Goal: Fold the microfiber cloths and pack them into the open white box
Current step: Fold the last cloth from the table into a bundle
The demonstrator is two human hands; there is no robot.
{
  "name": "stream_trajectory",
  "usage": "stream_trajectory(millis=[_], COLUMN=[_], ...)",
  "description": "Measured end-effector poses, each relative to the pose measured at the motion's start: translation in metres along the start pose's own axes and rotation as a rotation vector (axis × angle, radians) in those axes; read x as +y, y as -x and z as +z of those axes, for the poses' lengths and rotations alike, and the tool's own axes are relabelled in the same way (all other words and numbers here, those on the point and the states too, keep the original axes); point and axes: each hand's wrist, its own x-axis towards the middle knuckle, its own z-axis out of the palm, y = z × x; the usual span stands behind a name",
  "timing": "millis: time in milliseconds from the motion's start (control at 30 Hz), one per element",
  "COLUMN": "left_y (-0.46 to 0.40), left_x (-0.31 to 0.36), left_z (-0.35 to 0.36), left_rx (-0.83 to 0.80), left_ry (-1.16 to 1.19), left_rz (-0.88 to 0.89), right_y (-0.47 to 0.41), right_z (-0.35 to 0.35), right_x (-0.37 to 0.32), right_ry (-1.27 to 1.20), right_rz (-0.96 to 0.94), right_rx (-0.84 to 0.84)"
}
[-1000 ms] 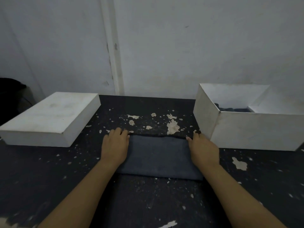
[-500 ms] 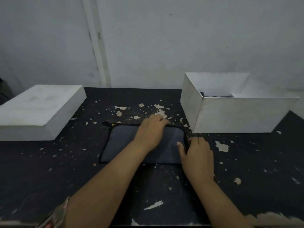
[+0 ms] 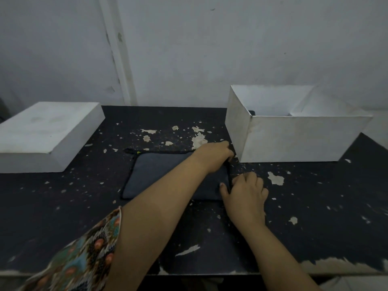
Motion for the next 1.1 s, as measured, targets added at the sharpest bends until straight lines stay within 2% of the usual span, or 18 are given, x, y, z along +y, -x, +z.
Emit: stream_trajectory(millis=[100, 200, 400, 533, 667, 833, 1000, 1100], left_y=[0.002, 0.006, 0.015, 0.025, 0.047, 0.088, 0.130, 0.147], left_x=[-0.003, -0.007, -0.024, -0.045, -0.070, -0.102, -0.125, -0.133], left_z=[0.000, -0.001, -0.019, -0.033, -0.036, -0.030, -0.015, -0.002], left_rx=[0.015, 0.114, 0.318, 0.420, 0.551, 0.605, 0.538, 0.510], left_ry=[0.024, 0.139, 0.280, 0.263, 0.258, 0.285, 0.316, 0.343], left_rz=[-0.018, -0.055, -0.151, -0.216, -0.250, -0.311, -0.387, -0.448], right_y=[0.000, -0.001, -0.002, -0.007, -0.005, 0.009, 0.022, 0.024], right_z=[-0.003, -0.008, -0.016, -0.024, -0.018, 0.001, 0.015, 0.019], right_x=[-0.002, -0.003, -0.009, -0.030, -0.058, -0.095, -0.119, -0.128], right_ry=[-0.015, -0.132, -0.698, -0.860, -0.957, -0.788, -0.522, -0.423], right_rz=[-0.002, 0.002, 0.057, -0.047, -0.180, -0.431, -0.713, -0.819], right_rx=[-0.044, -0.025, 0.117, 0.166, 0.096, -0.017, -0.015, -0.040])
